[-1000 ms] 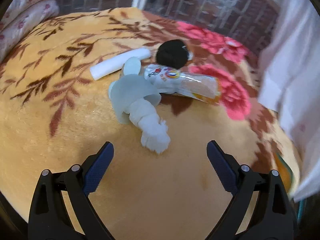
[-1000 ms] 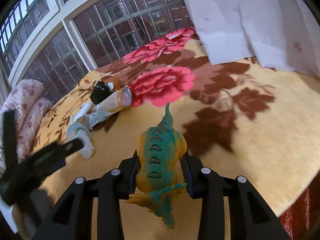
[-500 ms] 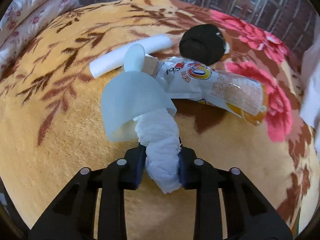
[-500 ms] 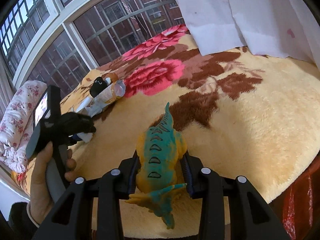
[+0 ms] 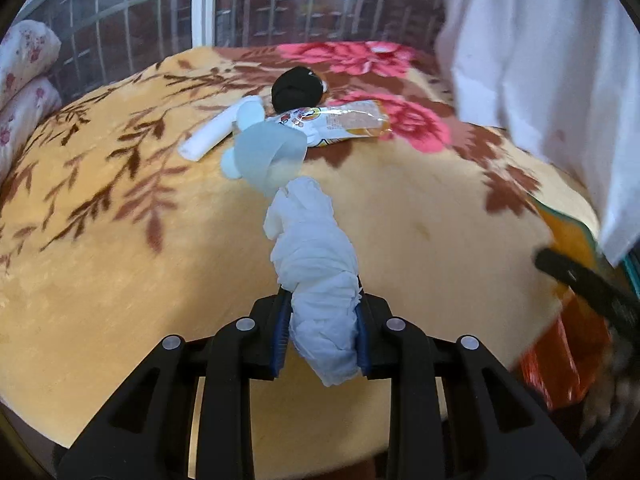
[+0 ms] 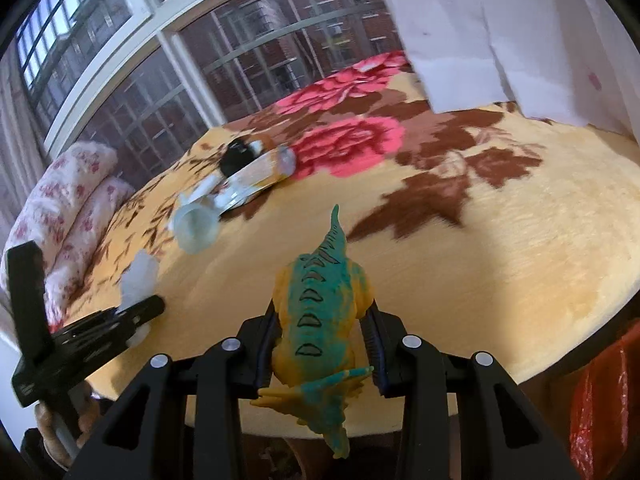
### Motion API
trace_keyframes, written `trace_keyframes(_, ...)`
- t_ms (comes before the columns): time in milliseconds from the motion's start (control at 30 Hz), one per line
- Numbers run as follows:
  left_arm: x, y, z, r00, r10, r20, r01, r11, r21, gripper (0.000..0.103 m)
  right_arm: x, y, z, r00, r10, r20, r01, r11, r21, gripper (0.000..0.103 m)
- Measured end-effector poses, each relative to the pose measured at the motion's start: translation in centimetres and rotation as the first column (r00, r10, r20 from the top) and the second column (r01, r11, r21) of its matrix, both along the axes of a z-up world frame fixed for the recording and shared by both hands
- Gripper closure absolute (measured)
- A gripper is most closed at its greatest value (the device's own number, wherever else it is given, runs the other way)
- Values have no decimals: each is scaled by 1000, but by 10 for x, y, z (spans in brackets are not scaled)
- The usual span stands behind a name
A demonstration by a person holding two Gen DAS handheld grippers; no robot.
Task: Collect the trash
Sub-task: 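Carry the dinosaur and cloth to the orange bucket and release both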
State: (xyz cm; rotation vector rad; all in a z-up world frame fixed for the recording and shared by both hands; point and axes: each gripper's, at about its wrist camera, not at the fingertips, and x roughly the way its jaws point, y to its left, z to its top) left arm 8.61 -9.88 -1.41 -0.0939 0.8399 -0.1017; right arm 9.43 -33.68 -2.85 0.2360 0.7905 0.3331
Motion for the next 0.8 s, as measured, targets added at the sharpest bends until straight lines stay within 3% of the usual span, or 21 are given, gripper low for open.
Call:
trace_keyframes(200,-45,32,3,995,-48,92,44,998,39,78,-20,42,1,991,129,28,-128,991,-30,66)
trace_keyframes(500,-108,51,-2,986,-124,109,113,989,97,78,-65,102,6,928,367,64,-366,930,-14,66)
trace_keyframes(633,-140,51,-16,979,-192,71,182,976,117,78,-96,117,3,889,455,58,-453,891,-43,66)
trace_keyframes(800,-165,52,-45,971,-239,-7,238,962,131,78,-135,130,-18,841,541,-13,-538,834,-120,65)
